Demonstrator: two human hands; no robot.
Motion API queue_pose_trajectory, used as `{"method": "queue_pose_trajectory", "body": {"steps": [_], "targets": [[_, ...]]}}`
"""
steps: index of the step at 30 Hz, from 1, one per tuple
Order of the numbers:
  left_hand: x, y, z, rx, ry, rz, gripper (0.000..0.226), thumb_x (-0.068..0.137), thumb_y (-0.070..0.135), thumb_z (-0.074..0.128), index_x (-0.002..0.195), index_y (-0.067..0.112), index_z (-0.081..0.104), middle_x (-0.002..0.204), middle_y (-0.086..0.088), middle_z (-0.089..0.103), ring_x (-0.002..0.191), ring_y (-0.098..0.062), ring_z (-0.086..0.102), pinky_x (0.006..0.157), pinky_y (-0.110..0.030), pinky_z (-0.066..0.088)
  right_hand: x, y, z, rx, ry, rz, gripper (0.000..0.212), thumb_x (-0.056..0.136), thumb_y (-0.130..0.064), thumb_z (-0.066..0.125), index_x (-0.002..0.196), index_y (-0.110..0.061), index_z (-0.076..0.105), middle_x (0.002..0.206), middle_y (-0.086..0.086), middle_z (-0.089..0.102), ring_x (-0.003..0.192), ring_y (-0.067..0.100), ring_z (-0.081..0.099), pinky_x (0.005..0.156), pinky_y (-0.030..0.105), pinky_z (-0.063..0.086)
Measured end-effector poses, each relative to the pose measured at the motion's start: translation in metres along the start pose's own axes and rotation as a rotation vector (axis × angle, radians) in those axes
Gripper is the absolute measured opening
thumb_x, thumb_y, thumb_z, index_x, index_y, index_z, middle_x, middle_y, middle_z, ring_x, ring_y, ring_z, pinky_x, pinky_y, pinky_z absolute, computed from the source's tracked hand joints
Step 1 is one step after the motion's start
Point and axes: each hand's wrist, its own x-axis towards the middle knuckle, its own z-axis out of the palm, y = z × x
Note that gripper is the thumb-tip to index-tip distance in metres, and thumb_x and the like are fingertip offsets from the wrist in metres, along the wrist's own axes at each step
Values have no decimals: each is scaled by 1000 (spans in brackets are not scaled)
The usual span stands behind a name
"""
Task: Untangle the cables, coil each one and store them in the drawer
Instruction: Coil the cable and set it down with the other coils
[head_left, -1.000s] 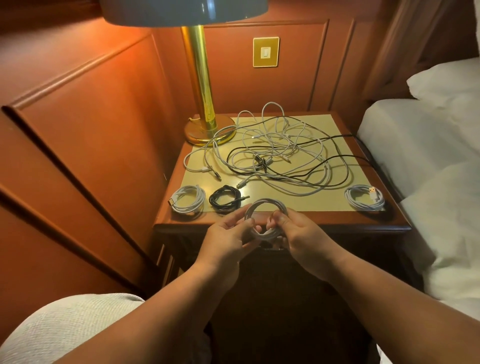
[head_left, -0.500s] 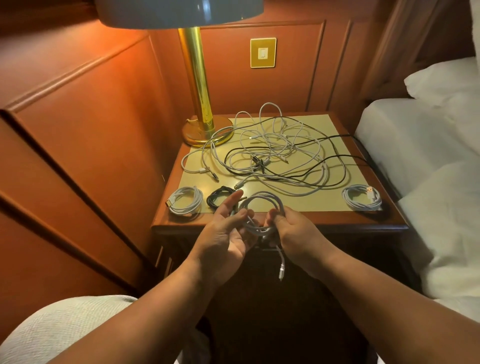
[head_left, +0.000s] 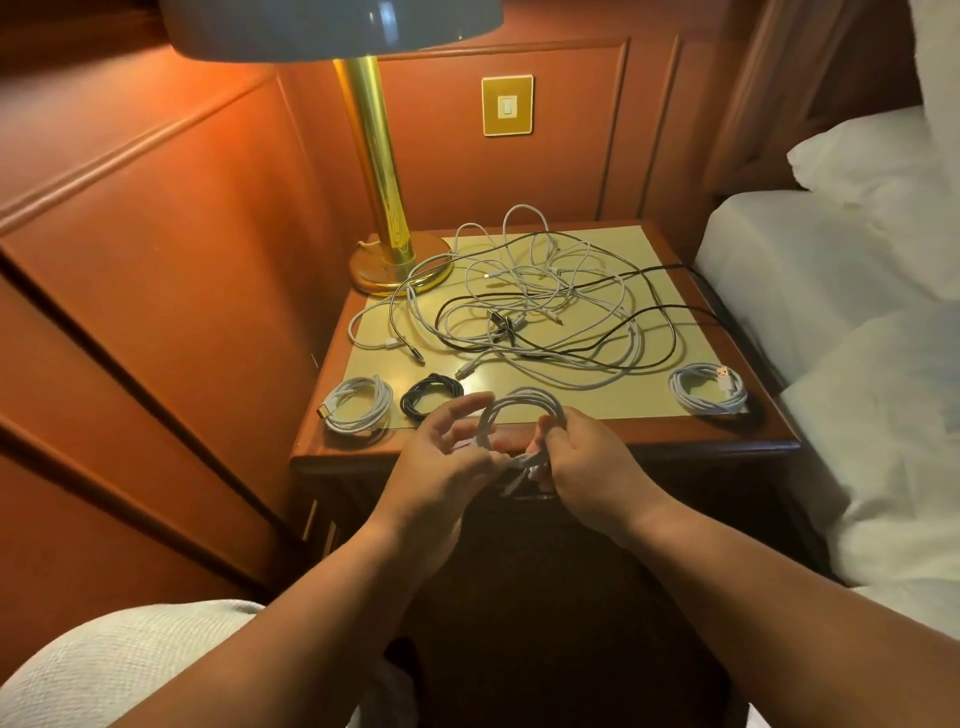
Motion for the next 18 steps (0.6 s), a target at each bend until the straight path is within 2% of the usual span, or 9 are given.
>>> {"method": "queue_pose_trajectory", "body": {"steps": [3,6,10,11,13,15,18], "targets": [[3,-3,-2,49,131,-92,38,86,-9,61,118,10,59,117,-20,64,102,-29,68,85,-37,58,0,3,0,-58,46,-63,26,107,-24,35,91,-18,54,86,5,58,80,24,58,73,37,50],[4,0,-6,98,145,-91,38,83,-9,63,116,11,58,117,-21,64,101,-32,69,83,-38,59,3,5,-2,-120,86,-65,23,107,-23,36,90,-22,51,94,4,55,85,21,57,77,35,50],[4,10,-5,-197,60,-131,39,86,-13,52,117,12,54,115,-22,58,99,-35,66,91,-43,56,11,6,-12,-146,118,-35,24,106,-21,35,88,-26,49,97,1,53,86,19,58,77,35,52],[5,12,-5,-265,33,-156,40,87,-12,49,118,12,54,113,-20,56,96,-33,64,88,-42,56,12,6,-13,-152,115,-26,23,106,-21,36,88,-27,49,97,1,53,85,19,58,76,33,51],[4,14,-6,-318,3,-186,40,88,-8,47,122,12,55,111,-18,52,85,-25,58,71,-35,54,14,7,-13,-171,104,-14,20,106,-20,37,92,-26,51,99,0,53,87,18,58,78,33,52],[4,15,-7,-294,-4,-199,41,88,-5,48,124,12,56,106,-14,50,70,-17,48,57,-29,45,15,8,-14,-182,99,-4,17,105,-20,38,97,-24,52,100,-2,53,89,16,58,82,36,54],[4,15,-11,-194,-23,-227,38,89,-4,47,123,11,55,90,-10,49,58,-13,41,49,-24,36,16,8,-17,-201,98,2,15,105,-18,39,101,-24,52,101,-4,53,90,13,58,83,33,52]]}}
